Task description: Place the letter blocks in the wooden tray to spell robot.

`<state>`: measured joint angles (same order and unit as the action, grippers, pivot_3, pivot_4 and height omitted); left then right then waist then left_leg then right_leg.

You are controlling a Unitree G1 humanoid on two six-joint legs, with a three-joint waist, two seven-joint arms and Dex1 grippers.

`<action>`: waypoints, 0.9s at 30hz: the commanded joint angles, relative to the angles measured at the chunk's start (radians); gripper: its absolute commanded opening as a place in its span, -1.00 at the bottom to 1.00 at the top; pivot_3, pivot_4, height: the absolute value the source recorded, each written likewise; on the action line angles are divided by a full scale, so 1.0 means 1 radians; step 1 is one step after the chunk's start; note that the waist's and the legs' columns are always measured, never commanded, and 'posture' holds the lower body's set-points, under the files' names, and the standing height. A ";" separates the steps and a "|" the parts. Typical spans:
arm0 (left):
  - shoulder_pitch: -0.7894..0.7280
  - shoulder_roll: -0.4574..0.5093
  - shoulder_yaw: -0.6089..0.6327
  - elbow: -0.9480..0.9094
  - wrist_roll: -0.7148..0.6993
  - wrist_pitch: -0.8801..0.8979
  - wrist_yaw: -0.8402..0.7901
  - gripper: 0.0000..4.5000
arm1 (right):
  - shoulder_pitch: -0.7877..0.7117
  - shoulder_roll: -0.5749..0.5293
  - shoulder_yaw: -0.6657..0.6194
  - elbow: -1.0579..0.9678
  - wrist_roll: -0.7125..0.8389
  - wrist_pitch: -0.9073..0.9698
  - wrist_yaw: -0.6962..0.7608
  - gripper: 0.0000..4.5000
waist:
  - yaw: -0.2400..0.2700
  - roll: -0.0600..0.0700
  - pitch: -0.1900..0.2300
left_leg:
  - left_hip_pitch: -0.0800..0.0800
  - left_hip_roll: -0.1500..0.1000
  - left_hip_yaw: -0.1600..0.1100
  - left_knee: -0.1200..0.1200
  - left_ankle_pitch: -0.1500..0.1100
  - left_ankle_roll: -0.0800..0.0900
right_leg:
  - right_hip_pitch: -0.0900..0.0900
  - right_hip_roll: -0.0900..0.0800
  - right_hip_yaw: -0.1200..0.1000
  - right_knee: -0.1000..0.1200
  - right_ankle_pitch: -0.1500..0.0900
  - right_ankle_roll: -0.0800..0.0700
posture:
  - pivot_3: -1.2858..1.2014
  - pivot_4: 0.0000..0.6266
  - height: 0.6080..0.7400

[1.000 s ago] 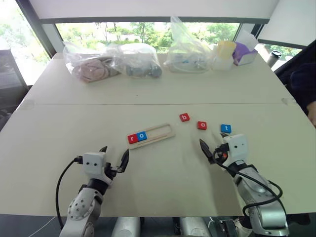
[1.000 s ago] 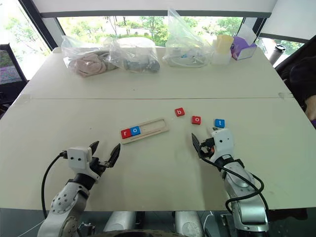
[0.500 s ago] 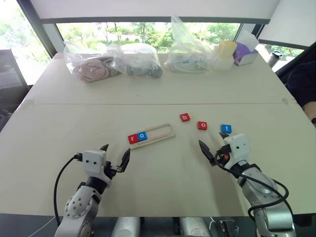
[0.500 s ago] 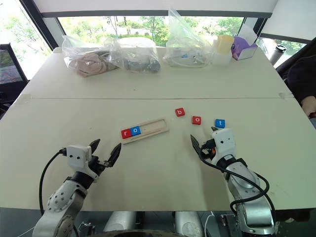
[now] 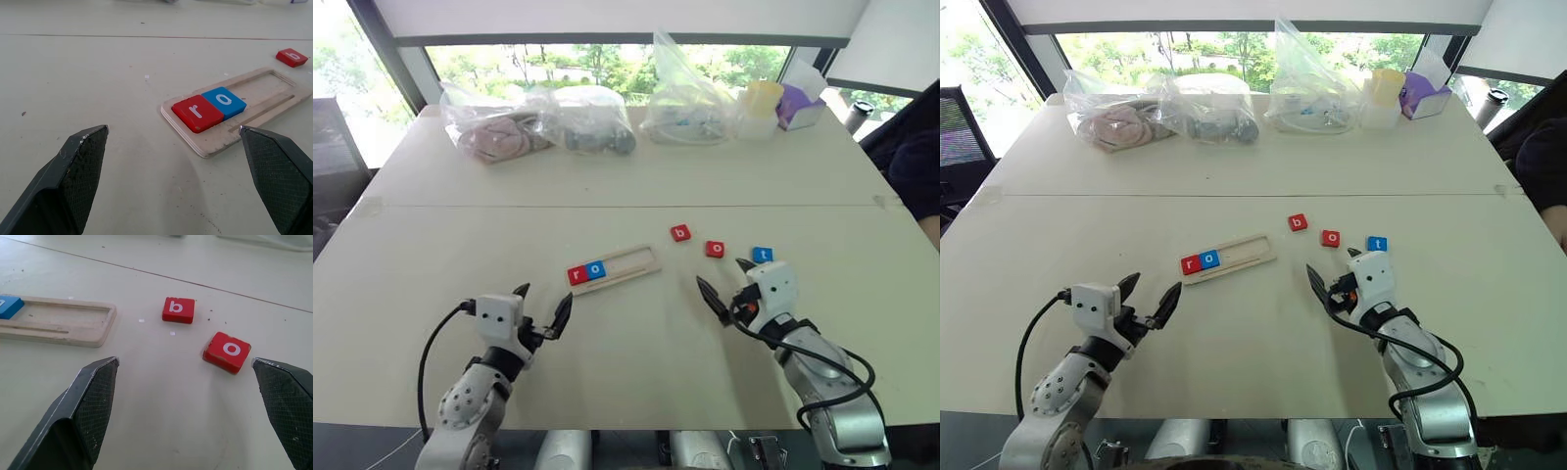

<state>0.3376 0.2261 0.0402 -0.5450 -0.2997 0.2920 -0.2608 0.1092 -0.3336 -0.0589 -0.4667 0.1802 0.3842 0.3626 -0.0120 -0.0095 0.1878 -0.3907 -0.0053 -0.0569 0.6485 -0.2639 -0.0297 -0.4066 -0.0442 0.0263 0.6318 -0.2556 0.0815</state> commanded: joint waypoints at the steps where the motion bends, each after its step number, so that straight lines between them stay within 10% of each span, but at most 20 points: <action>1: -0.011 0.036 0.030 -0.037 -0.019 0.002 -0.034 1.00 | -0.025 -0.021 -0.002 -0.023 0.021 -0.011 0.033 0.96 | 0.000 0.000 0.000 | 0.000 0.000 0.000 0.000 0.000 0.000 | 0.000 0.000 0.000 0.000 0.000 0.000 | 0.03 -0.52 1.00; 16: -0.339 0.488 0.034 0.243 -0.140 0.071 -0.586 1.00 | -0.308 -0.390 0.044 -0.081 0.349 0.259 0.515 0.96 | 0.000 0.001 0.001 | 0.000 0.000 0.000 -0.001 0.000 0.000 | 0.000 0.001 -0.001 0.000 0.000 0.000 | 0.03 -0.52 1.00; 27: -0.631 0.508 -0.112 0.590 -0.011 -0.059 -0.807 1.00 | -0.378 -0.412 0.091 -0.026 0.310 0.193 0.571 0.96 | 0.001 0.000 0.001 | -0.001 0.000 0.000 -0.001 0.000 0.000 | -0.001 0.000 -0.001 0.000 0.001 0.000 | 0.03 -0.52 1.00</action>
<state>-0.2753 0.7359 -0.0658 0.0260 -0.3276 0.2663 -1.0456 -0.2588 -0.7469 0.0369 -0.4745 0.4923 0.6005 0.9323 -0.0108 -0.0094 0.1888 -0.3916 -0.0055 -0.0571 0.6480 -0.2638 -0.0296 -0.4073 -0.0442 0.0249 0.6319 -0.2549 0.0822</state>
